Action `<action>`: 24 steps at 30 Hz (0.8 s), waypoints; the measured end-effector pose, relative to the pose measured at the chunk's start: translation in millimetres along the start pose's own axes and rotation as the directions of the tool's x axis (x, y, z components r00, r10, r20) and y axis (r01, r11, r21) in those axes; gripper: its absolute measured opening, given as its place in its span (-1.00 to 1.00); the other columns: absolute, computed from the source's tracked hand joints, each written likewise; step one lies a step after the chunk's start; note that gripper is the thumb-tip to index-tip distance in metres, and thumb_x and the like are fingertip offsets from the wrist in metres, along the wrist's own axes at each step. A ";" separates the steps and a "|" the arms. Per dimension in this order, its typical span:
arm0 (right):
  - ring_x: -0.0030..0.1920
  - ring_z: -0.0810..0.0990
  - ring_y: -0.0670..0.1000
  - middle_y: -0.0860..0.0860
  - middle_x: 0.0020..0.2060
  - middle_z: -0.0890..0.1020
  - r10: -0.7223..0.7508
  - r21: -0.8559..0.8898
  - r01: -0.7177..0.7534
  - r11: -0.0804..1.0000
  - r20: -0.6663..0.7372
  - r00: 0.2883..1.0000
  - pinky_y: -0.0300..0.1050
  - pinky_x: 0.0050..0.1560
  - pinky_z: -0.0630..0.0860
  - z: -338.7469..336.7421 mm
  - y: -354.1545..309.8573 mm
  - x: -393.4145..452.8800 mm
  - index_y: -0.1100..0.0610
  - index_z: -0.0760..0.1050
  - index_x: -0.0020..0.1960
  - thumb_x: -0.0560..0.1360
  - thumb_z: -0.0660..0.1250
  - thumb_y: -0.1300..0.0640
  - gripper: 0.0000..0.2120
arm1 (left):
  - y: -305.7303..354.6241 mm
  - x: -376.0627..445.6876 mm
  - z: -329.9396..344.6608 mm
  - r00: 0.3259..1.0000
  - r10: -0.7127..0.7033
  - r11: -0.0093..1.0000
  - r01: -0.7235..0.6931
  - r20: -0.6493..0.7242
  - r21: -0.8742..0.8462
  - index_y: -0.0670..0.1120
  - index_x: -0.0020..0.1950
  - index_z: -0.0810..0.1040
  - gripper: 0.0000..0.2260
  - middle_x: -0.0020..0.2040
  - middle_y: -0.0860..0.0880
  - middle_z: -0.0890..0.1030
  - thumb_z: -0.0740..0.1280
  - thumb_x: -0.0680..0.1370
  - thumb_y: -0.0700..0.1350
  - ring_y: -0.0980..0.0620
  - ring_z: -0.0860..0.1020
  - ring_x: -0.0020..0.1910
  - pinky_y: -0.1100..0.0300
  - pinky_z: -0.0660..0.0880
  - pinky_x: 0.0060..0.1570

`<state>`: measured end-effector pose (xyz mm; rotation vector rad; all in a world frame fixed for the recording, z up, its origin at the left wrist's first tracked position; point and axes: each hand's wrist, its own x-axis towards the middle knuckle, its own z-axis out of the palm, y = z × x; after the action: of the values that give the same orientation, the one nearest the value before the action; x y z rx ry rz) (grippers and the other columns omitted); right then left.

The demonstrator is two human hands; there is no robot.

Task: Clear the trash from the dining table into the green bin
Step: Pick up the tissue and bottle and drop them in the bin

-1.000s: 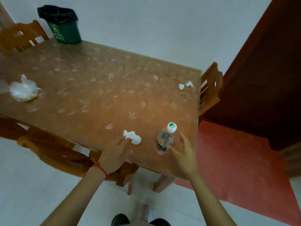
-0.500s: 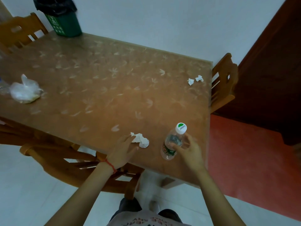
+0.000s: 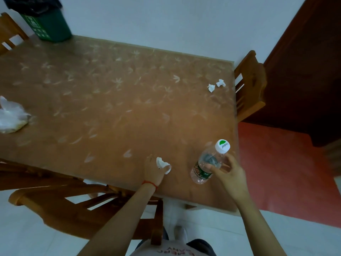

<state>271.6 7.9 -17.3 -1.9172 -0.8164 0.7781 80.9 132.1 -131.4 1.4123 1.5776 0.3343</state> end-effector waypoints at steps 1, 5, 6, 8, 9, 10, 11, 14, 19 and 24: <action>-0.01 0.56 -0.23 -0.08 0.02 0.62 0.007 -0.002 -0.007 1.000 -0.010 1.000 -0.38 -0.12 0.43 -0.6 0.7 -0.2 0.07 0.47 0.21 0.29 0.53 0.10 -0.48 | 2.2 -0.2 2.7 1.000 0.005 1.000 -0.005 -0.013 0.004 -0.26 0.30 0.33 -0.42 0.31 -0.07 0.34 0.47 0.38 -0.10 -0.05 0.31 0.27 0.08 0.19 0.33; -0.01 0.57 -0.15 -0.04 0.03 0.62 0.015 -0.006 -0.015 1.000 -0.037 0.999 -0.38 -0.12 0.41 -0.2 2.2 -2.1 0.08 0.47 0.20 0.30 0.52 0.12 -0.50 | 8.7 -3.5 4.8 0.990 0.136 0.985 -0.133 -0.027 0.110 -0.28 0.31 0.34 -0.38 0.38 -0.25 0.30 0.49 0.34 -0.12 -0.18 0.19 0.41 0.01 0.09 0.42; -0.01 0.57 -0.13 -0.03 0.03 0.62 0.019 -0.009 -0.019 1.000 -0.042 0.999 -0.39 -0.12 0.41 0.4 2.4 -2.1 0.09 0.47 0.21 0.30 0.52 0.12 -0.50 | 6.1 -1.8 6.2 0.991 0.130 0.986 -0.128 -0.018 0.105 -0.28 0.32 0.33 -0.37 0.39 -0.26 0.29 0.49 0.34 -0.15 -0.18 0.17 0.42 0.00 0.08 0.43; -0.01 0.58 -0.12 -0.03 0.05 0.62 0.023 -0.020 -0.024 1.000 -0.048 0.999 -0.40 -0.14 0.40 1.5 2.4 -2.4 0.09 0.47 0.21 0.30 0.52 0.11 -0.49 | 0.7 -1.6 8.2 0.985 0.168 0.978 -0.162 -0.035 0.133 -0.30 0.32 0.34 -0.39 0.38 -0.27 0.30 0.48 0.35 -0.19 -0.21 0.17 0.43 -0.03 0.12 0.42; 0.00 0.58 -0.13 -0.03 0.06 0.62 0.025 -0.027 -0.026 0.999 -0.051 0.998 -0.42 -0.15 0.40 2.2 2.6 -2.3 0.09 0.47 0.22 0.30 0.52 0.11 -0.48 | -1.6 -1.2 9.4 0.982 0.179 0.977 -0.171 -0.054 0.128 -0.31 0.30 0.37 -0.43 0.36 -0.29 0.33 0.47 0.34 -0.22 -0.23 0.20 0.41 -0.04 0.15 0.40; 0.00 0.58 -0.12 -0.03 0.07 0.62 0.028 -0.033 -0.030 0.999 -0.056 0.998 -0.45 -0.17 0.40 2.8 2.6 -2.1 0.09 0.46 0.22 0.31 0.52 0.12 -0.48 | -5.2 1.7 11.5 0.978 0.196 0.976 -0.187 -0.072 0.115 -0.33 0.27 0.41 -0.46 0.34 -0.30 0.36 0.47 0.34 -0.26 -0.26 0.23 0.39 -0.05 0.17 0.39; 0.00 0.58 -0.11 -0.02 0.07 0.62 0.030 -0.037 -0.032 0.999 -0.059 0.998 -0.47 -0.20 0.42 3.4 2.4 -1.8 0.09 0.46 0.23 0.31 0.52 0.12 -0.48 | -6.3 2.4 11.2 0.977 0.200 0.976 -0.191 -0.079 0.106 -0.34 0.24 0.43 -0.49 0.32 -0.32 0.39 0.46 0.33 -0.30 -0.28 0.25 0.38 -0.04 0.19 0.38; 0.00 0.58 -0.09 -0.02 0.08 0.62 0.035 -0.041 -0.037 0.998 -0.063 0.997 -0.49 -0.22 0.42 5.1 1.1 -1.4 0.08 0.46 0.24 0.31 0.51 0.13 -0.48 | -9.5 5.1 11.3 0.961 0.254 0.964 -0.243 -0.110 0.108 -0.31 0.18 0.50 -0.58 0.26 -0.30 0.47 0.43 0.33 -0.37 -0.28 0.32 0.34 0.00 0.22 0.31; 0.02 0.58 -0.09 -0.03 0.09 0.62 0.043 -0.071 -0.047 0.996 -0.058 0.997 -0.40 -0.15 0.38 6.3 2.0 -1.7 0.05 0.45 0.24 0.30 0.51 0.08 -0.46 | -10.6 6.9 11.0 0.915 0.370 0.928 -0.357 -0.163 0.106 -0.28 0.06 0.59 -0.68 0.08 -0.28 0.59 0.40 0.33 -0.43 -0.24 0.49 0.14 0.06 0.37 0.16; -0.01 0.57 -0.16 -0.04 0.08 0.62 0.052 -0.081 -0.056 0.995 -0.058 0.997 -0.48 -0.21 0.40 7.3 1.0 -0.4 0.06 0.45 0.24 0.32 0.50 0.10 -0.48 | -9.5 9.5 5.3 0.879 0.430 0.903 -0.424 -0.208 0.075 -0.24 -0.13 0.65 -0.80 -0.20 -0.21 0.66 0.36 0.33 -0.44 -0.02 0.56 -0.15 0.37 0.37 -0.10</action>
<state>265.9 10.6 -21.0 -2.0323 -0.7762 0.7304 80.4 135.7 -145.4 1.7950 1.4312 0.7577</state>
